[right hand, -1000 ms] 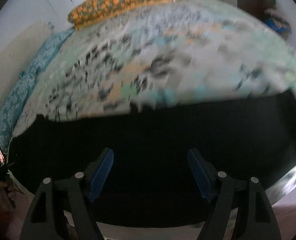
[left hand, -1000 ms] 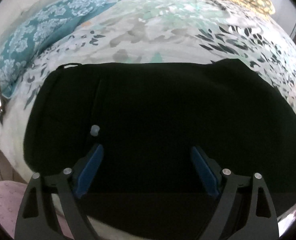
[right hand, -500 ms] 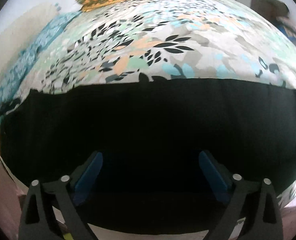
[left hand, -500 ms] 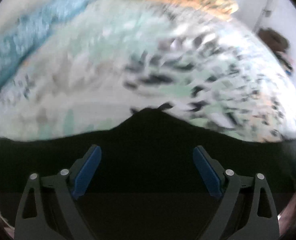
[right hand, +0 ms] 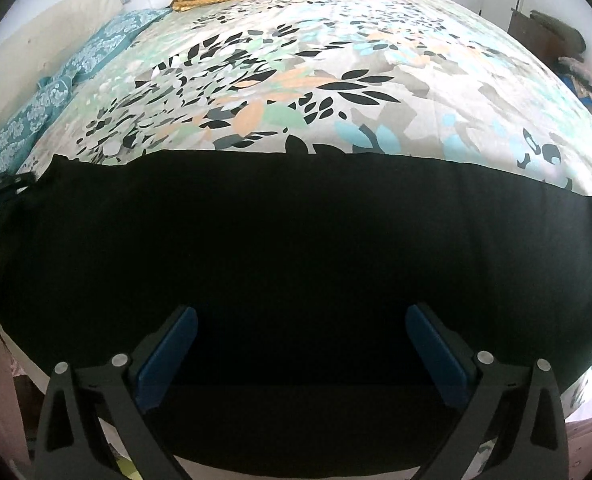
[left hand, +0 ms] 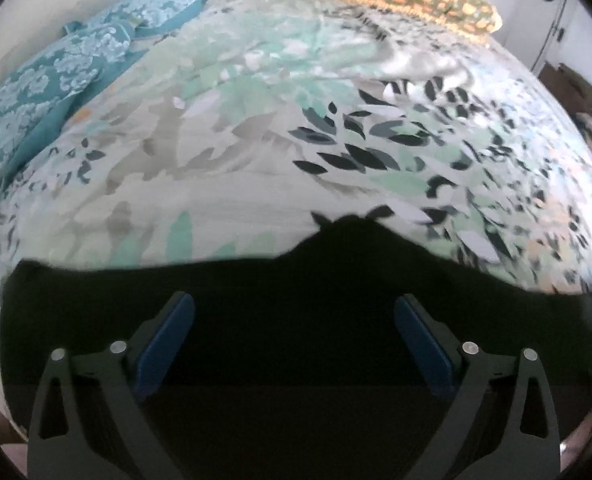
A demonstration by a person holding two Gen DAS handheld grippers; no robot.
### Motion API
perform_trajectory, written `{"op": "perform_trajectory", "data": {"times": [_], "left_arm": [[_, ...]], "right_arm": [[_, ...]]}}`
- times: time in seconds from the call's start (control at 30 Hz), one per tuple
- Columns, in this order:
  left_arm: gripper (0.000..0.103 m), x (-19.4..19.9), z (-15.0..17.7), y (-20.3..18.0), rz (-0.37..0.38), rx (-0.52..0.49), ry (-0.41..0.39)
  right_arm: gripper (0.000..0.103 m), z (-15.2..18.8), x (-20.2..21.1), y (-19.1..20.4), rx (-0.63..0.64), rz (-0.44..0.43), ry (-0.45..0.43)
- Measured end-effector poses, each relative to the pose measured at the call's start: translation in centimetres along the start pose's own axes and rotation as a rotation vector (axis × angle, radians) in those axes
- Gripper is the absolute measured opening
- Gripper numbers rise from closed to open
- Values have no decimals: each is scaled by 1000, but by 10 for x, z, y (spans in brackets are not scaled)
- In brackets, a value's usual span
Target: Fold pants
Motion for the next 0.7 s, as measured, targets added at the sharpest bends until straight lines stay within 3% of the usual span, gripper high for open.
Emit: {"op": "perform_trajectory", "data": {"times": [0.2, 0.33, 0.43, 0.6, 0.7], "left_arm": [[101, 17, 34, 28, -53, -10, -28], [101, -3, 52, 47, -78, 38, 36], [101, -1, 49, 40, -90, 20, 28], [101, 18, 39, 23, -37, -14, -34], [101, 14, 40, 38, -66, 17, -29]], "right_arm": [[103, -1, -1, 1, -1, 17, -1], [103, -1, -2, 1, -3, 27, -3], [103, -1, -2, 1, -3, 29, -4], [103, -1, -1, 1, 0, 30, -9], [103, -1, -2, 1, 2, 32, -9]]}}
Point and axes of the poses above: each gripper's, at about its wrist camera, not at the fingertips, and x roughly against the way its jaws point, y to its left, z to its underside, the point moved 7 cm from there along -x, roughly the way its jaws point
